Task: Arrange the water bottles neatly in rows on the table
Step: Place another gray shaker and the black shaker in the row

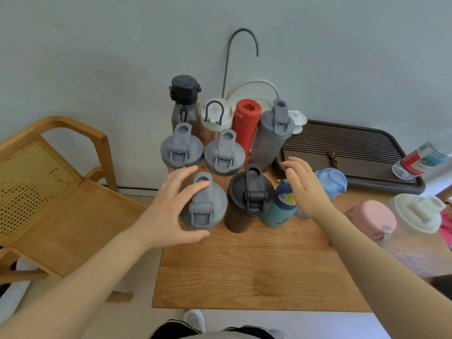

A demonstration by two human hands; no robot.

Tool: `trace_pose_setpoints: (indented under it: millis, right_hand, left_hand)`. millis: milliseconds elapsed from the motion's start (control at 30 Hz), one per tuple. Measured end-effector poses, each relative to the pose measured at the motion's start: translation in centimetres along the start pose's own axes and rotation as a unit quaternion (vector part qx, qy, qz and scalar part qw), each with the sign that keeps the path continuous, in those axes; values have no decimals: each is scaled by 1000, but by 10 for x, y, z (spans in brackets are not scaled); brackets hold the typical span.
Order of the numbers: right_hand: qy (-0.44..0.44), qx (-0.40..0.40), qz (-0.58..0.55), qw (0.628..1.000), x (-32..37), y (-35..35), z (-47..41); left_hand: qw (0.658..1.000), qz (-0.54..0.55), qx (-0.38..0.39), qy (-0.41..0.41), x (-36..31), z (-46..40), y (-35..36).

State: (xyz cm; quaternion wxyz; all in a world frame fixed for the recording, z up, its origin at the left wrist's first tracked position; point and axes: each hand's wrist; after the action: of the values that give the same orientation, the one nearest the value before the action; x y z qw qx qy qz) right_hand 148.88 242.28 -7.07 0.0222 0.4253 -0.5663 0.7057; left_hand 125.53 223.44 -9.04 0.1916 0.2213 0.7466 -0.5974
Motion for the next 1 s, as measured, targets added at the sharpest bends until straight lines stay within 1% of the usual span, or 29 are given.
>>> trace_pose_setpoints:
  millis: [33, 67, 133, 200, 300, 367, 500, 567, 700, 800, 833, 867, 900, 967, 1000]
  right_hand:
    - [16, 14, 45, 999, -5, 4, -2]
    - [20, 52, 102, 993, -9, 8, -4]
    - [14, 143, 214, 966, -15, 14, -7]
    - [30, 179, 263, 948, -14, 11, -10]
    - [37, 202, 287, 936, -6, 7, -6]
    - [24, 223, 309, 924, -6, 4, 0]
    - [8, 262, 328, 907, -9, 1, 22]
    - [-1, 278, 343, 897, -6, -1, 33]
    - [-14, 312, 361, 879, -4, 2, 50]
    - [0, 342, 352, 871, -2, -1, 54]
    - [11, 351, 338, 873, 1, -6, 52]
    - [20, 344, 314, 884, 6, -12, 49]
    - [22, 312, 279, 908, 12, -19, 46]
    - [-1, 196, 169, 966, 30, -33, 37]
    - [-27, 149, 119, 981, 39, -37, 32]
  left_hand:
    - [1000, -1, -6, 6, -3, -2, -2]
    - [1000, 0, -5, 10, -6, -5, -4]
    - [1000, -6, 5, 19, -8, -10, -8]
    - [999, -28, 18, 25, -10, -14, -10]
    - [995, -91, 43, 12, -14, -16, -11]
    - [992, -107, 69, -11, -18, -17, -14]
    - [983, -142, 117, -24, -25, -19, -19]
    - [977, -148, 146, -45, -27, -22, -22]
    - [973, -145, 161, -73, -28, -24, -22]
    - [975, -141, 158, -71, -29, -24, -20]
    - [974, -147, 158, -68, -30, -25, -20]
    - [972, -157, 162, -67, -31, -27, -21]
    - [969, -169, 168, -67, -31, -28, -21]
    - [962, -195, 179, -66, -32, -29, -21]
    - [959, -205, 184, -65, -33, -29, -20]
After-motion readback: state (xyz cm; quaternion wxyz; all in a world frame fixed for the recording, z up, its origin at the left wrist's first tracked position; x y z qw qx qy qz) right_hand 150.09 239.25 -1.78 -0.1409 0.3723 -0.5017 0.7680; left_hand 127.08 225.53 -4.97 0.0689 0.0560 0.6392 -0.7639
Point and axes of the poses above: each hand's wrist, its own z-axis away from the middle knuckle, its own y-axis out of the palm, x = y × z, and after that the axes turned 1 degree about x, right-handed
